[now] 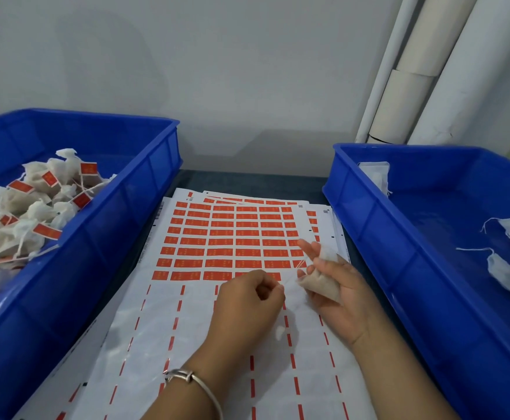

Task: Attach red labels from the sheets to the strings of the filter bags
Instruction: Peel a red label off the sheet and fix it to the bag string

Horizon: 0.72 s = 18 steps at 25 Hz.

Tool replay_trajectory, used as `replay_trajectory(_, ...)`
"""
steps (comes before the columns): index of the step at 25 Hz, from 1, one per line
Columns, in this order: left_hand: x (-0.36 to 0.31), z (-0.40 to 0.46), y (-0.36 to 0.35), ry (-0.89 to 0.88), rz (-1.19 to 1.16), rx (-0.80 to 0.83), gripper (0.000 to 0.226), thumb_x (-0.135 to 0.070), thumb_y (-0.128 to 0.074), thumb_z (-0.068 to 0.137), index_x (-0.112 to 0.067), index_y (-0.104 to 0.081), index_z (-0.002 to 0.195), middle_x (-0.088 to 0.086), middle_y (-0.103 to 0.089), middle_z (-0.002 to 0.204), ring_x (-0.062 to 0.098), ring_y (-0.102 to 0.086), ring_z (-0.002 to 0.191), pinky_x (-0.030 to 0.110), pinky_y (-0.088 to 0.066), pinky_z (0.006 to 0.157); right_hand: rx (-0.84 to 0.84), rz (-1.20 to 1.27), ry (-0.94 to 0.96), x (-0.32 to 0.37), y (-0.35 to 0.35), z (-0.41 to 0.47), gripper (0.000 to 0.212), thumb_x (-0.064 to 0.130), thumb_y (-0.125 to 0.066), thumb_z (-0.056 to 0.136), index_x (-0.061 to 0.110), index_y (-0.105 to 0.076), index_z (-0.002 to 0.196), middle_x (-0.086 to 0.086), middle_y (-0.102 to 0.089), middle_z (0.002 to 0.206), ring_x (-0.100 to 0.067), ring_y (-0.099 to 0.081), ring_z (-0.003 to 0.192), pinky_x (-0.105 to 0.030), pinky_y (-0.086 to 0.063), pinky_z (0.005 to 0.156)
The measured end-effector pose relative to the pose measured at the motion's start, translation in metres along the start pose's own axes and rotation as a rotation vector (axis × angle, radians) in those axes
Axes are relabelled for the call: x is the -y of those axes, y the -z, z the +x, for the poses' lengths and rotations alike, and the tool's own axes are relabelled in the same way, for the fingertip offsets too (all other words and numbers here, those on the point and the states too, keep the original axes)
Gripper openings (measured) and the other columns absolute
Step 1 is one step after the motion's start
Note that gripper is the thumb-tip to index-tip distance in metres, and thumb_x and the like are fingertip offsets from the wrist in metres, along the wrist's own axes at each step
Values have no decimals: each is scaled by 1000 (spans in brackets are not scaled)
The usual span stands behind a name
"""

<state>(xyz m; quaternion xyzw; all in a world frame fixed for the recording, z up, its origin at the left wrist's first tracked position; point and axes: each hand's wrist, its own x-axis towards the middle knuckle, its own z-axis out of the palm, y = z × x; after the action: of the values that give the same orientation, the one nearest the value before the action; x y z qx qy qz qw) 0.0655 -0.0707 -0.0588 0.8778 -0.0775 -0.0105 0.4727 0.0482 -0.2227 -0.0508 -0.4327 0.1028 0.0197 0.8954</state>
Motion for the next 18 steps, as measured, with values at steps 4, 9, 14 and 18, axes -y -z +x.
replay_trajectory(4,-4,-5,4,-118,-85,8,22,-24,-65,84,-33,-57,65,-36,-56,74,-16,-52,78,-2,-37,53,-123,-553,166,-12,-8,-2,21,23,-64,89,39,-72,101,15,-70,103,-12,-68,99,-31,-58,79)
replay_trajectory(9,-5,-8,4,-248,-109,16,24,-23,-63,85,-37,-53,69,-27,-57,74,-11,-49,86,0,-39,67,18,-920,242,-21,-15,-7,13,37,-61,89,47,-68,90,23,-69,92,5,-64,90,-8,-50,61)
replay_trajectory(14,-5,-2,6,-328,-96,-35,23,-28,-57,90,-46,-49,78,-38,-44,96,-17,-39,103,-3,-34,80,108,-1043,259,-26,-9,-3,8,24,-60,91,24,-67,89,3,-68,87,-16,-63,87,-16,-55,65)
replay_trajectory(18,0,-1,1,-224,-170,23,10,-33,-50,93,-41,-52,87,-23,-57,91,-3,-56,89,13,-51,75,202,-1054,322,-24,-9,-4,9,24,-60,87,26,-68,85,6,-68,82,-13,-64,80,-21,-56,73)
